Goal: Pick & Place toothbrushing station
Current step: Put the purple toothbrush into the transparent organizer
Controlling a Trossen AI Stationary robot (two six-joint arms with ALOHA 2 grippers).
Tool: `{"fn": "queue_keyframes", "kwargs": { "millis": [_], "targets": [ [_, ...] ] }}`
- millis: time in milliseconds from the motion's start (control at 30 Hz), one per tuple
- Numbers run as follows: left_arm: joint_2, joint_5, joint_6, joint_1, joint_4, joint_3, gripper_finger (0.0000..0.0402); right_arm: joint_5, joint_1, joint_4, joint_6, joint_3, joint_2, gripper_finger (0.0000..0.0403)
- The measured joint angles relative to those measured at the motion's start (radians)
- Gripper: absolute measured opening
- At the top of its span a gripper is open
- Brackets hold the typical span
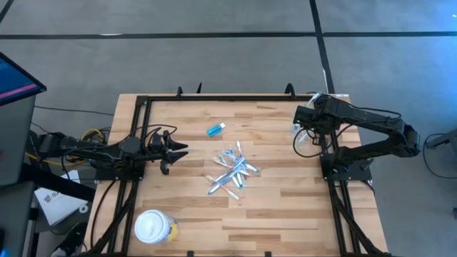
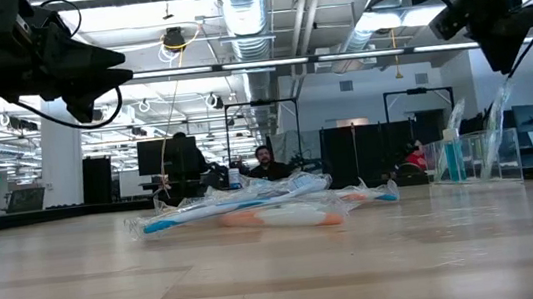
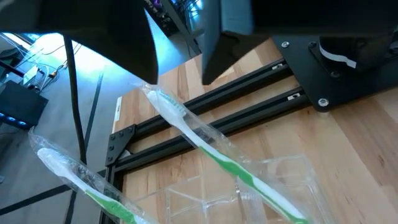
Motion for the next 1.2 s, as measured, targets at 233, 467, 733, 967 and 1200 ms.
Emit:
{"fn": "queue_keyframes", "kwargs": {
  "millis": [233,467,733,967,1200],
  "targets": [
    [0.0,0.0,-0.04,0.0,0.0,0.0,0.014,-0.002,0.027,0.06,0.022,0.0,0.0,0.015],
    [0.037,0.016,-0.073,-0.021,0.003,0.0,0.0137,-0.009,0.119,0.165,0.015,0.0,0.0,0.0135],
    [0.242,0.019,-0.095,-0.083,0.002,0.066,0.0112,-0.009,0.168,0.207,0.015,0.0,0.0,0.0122],
    [0.522,0.019,-0.105,-0.105,0.0,0.204,0.0106,-0.008,0.172,0.217,0.046,0.0,0.0,0.0123],
    [0.773,0.02,-0.105,-0.096,0.0,0.357,0.0107,-0.009,0.172,0.218,0.049,0.0,0.0,0.0121]
  ]
}}
